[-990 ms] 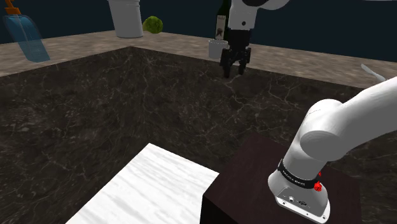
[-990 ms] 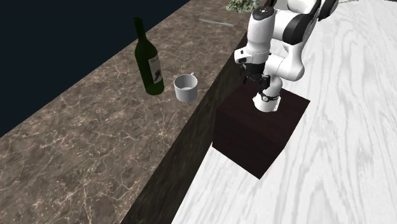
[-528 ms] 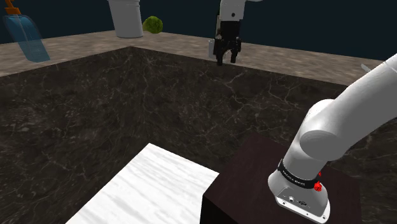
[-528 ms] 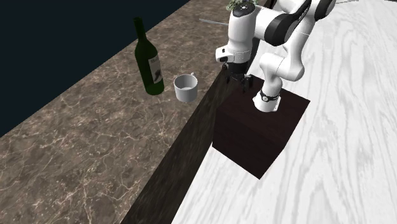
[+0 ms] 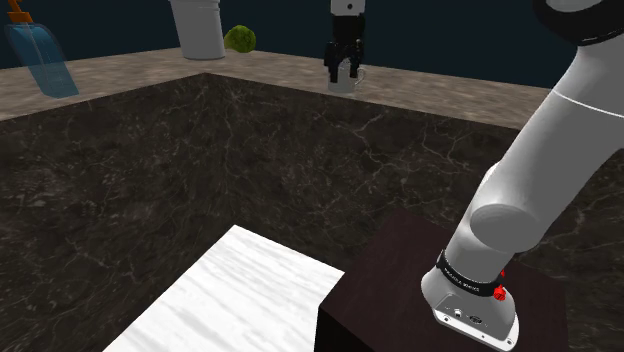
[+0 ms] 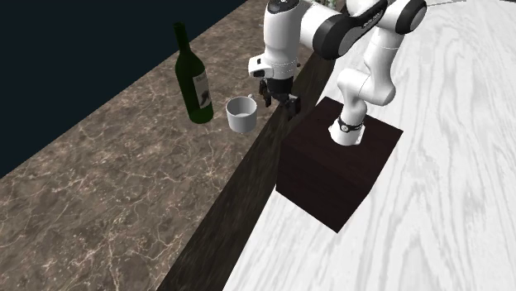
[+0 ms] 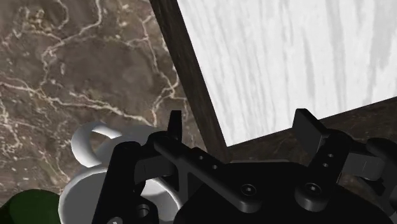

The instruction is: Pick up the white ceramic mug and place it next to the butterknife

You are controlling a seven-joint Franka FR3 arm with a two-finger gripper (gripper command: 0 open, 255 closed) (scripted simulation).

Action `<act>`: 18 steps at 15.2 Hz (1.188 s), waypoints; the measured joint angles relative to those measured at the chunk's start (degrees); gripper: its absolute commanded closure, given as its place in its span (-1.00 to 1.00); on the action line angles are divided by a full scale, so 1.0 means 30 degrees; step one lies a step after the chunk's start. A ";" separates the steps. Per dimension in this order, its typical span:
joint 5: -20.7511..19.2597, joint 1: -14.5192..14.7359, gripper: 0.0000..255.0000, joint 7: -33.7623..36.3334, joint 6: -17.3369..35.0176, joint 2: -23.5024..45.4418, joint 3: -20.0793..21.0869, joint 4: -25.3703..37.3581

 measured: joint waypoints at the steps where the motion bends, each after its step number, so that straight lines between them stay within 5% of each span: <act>1: 0.0036 -0.0089 -1.00 -0.0371 -0.0276 0.0861 -0.0159 0.1182; 7: 0.0367 -0.0717 -1.00 -0.2113 -0.1847 0.5078 -0.0745 0.7195; 18: 0.0255 -0.0722 -1.00 -0.2149 0.0145 0.4882 -0.0762 0.5051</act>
